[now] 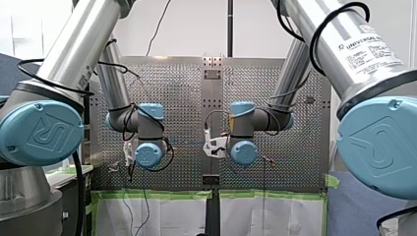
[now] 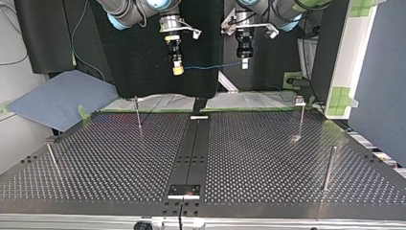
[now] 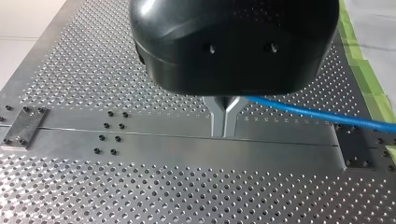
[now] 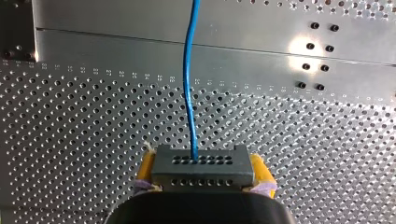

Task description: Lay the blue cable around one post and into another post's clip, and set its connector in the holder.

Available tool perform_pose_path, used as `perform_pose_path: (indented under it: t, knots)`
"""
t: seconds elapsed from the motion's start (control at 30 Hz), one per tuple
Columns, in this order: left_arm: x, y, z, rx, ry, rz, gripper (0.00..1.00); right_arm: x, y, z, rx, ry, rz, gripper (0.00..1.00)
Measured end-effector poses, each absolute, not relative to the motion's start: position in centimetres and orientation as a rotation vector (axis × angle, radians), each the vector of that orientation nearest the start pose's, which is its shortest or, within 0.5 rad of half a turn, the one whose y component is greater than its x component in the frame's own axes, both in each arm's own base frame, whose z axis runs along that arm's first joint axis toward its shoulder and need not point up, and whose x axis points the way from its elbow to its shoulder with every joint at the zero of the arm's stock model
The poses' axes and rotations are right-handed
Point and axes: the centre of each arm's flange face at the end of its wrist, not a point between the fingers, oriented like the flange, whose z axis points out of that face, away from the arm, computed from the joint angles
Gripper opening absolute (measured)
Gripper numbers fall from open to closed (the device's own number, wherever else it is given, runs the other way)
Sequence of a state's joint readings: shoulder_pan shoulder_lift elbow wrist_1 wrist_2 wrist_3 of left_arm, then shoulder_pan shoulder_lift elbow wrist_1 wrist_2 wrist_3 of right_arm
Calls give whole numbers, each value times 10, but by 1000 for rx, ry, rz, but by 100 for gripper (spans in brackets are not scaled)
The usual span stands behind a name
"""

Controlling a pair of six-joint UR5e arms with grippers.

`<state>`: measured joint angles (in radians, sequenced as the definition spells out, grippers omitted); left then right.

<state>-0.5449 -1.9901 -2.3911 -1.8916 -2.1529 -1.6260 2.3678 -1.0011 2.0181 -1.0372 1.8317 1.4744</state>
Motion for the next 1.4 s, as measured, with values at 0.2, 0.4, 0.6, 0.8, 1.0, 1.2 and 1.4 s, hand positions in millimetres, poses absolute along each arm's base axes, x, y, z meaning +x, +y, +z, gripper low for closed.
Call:
perform_pose_path:
  t: [0.2,0.4,0.6,0.8,1.0,1.2,1.4]
  knots:
    - [288,-267,81,-77,1560,-19,0,457,-296,89,1592,-812,1541,0]
    - [294,-267,77,-69,1558,-26,0,461,-295,85,1605,-806,1521,0]
    - [295,-271,74,-35,1563,-57,0,465,-295,72,1657,-809,1470,0]
    - [296,-272,74,-22,1563,-70,0,462,-292,66,1704,-818,1428,0]
    - [296,-272,74,-20,1563,-71,0,458,-287,62,1755,-827,1383,0]
    - [300,-272,74,-32,1560,-75,0,453,-285,57,1806,-841,1328,0]
    - [315,-277,87,-61,1535,-125,0,462,-295,82,1764,-881,1343,0]
